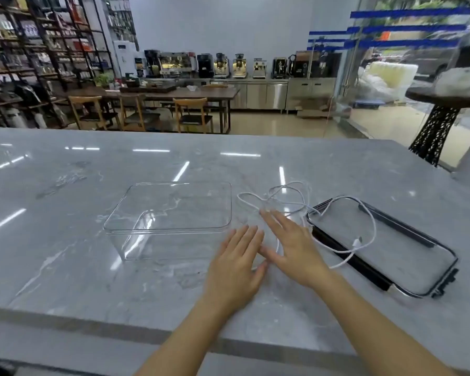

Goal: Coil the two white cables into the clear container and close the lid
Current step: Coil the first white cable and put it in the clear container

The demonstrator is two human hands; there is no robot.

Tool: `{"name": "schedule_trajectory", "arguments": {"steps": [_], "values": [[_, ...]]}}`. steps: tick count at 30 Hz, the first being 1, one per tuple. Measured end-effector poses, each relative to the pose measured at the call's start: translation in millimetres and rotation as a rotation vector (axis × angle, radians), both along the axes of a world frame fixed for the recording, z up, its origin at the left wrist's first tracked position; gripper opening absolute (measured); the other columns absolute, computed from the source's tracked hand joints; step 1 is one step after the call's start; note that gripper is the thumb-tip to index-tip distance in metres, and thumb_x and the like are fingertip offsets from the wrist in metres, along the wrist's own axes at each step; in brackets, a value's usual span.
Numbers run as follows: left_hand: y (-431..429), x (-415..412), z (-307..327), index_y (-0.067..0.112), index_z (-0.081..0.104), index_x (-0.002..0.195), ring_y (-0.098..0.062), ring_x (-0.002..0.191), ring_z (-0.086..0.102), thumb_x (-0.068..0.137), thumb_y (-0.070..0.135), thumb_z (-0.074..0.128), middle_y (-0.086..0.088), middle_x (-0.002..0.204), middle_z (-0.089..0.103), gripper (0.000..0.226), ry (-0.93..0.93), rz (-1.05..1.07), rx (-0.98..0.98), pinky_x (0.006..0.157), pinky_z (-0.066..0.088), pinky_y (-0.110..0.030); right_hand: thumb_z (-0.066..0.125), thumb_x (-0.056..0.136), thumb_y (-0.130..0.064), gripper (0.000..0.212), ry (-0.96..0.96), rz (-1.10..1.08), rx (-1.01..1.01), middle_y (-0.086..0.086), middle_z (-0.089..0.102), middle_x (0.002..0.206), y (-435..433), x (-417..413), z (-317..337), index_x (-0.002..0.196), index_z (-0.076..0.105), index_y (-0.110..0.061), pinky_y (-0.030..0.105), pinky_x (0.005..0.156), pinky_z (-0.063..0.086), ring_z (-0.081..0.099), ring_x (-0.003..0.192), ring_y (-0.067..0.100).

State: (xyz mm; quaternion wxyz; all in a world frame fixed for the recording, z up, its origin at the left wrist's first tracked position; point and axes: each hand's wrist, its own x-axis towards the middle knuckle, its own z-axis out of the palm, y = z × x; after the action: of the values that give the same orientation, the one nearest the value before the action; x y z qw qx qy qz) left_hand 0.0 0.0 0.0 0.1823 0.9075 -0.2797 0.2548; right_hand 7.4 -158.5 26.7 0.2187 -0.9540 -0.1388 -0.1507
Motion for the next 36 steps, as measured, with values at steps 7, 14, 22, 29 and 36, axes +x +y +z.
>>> {"name": "schedule_trajectory", "arguments": {"steps": [7, 14, 22, 29, 36], "values": [[1, -4, -13, 0.017, 0.068, 0.079, -0.014, 0.073, 0.070, 0.073, 0.034, 0.044, 0.003, 0.083, 0.073, 0.030, 0.137, 0.051, 0.091, 0.066, 0.051, -0.021, 0.047, 0.088, -0.050, 0.054, 0.328, 0.100, -0.123, -0.007, 0.028, 0.152, -10, -15, -22, 0.138, 0.033, -0.035, 0.027, 0.109, 0.009, 0.018, 0.139, 0.005], [1, -10, -5, 0.011, 0.051, 0.088, -0.028, 0.080, 0.053, 0.091, 0.010, 0.042, -0.011, 0.091, 0.060, 0.010, 0.309, 0.042, -0.004, 0.063, 0.029, -0.031, 0.053, 0.090, -0.030, 0.025, 0.144, 0.064, -0.130, -0.005, 0.063, 0.121, -4, -20, -17, 0.111, 0.063, -0.021, 0.022, 0.087, 0.014, 0.050, 0.118, 0.012], [-3, -22, 53, 0.021, 0.040, 0.086, -0.013, 0.059, 0.045, 0.098, 0.020, 0.034, 0.008, 0.066, 0.046, 0.013, 0.441, -0.071, -0.486, 0.058, 0.037, -0.030, 0.060, 0.083, -0.023, 0.018, -0.081, 0.049, 0.228, 0.006, 0.071, 0.082, -3, -16, 37, 0.084, 0.068, -0.007, 0.021, 0.076, 0.032, 0.059, 0.079, 0.019], [0, -16, 136, 0.016, 0.046, 0.083, -0.001, 0.044, 0.037, 0.100, 0.016, 0.032, 0.002, 0.063, 0.044, 0.022, 0.416, -0.178, -0.981, 0.045, 0.033, -0.018, 0.055, 0.090, -0.020, 0.016, 0.015, 0.042, 0.516, 0.017, 0.064, 0.084, 1, 10, 90, 0.075, 0.054, -0.014, 0.026, 0.074, 0.043, 0.059, 0.085, 0.028], [20, 10, 198, 0.010, 0.047, 0.078, -0.003, 0.037, 0.028, 0.101, 0.014, 0.028, 0.008, 0.049, 0.040, 0.030, 0.521, -0.328, -1.591, 0.035, 0.024, -0.015, 0.053, 0.091, -0.015, 0.011, 0.208, 0.165, 0.920, 0.007, 0.060, 0.072, 18, 34, 116, 0.081, 0.048, -0.014, 0.025, 0.072, 0.048, 0.063, 0.071, 0.020]]}}
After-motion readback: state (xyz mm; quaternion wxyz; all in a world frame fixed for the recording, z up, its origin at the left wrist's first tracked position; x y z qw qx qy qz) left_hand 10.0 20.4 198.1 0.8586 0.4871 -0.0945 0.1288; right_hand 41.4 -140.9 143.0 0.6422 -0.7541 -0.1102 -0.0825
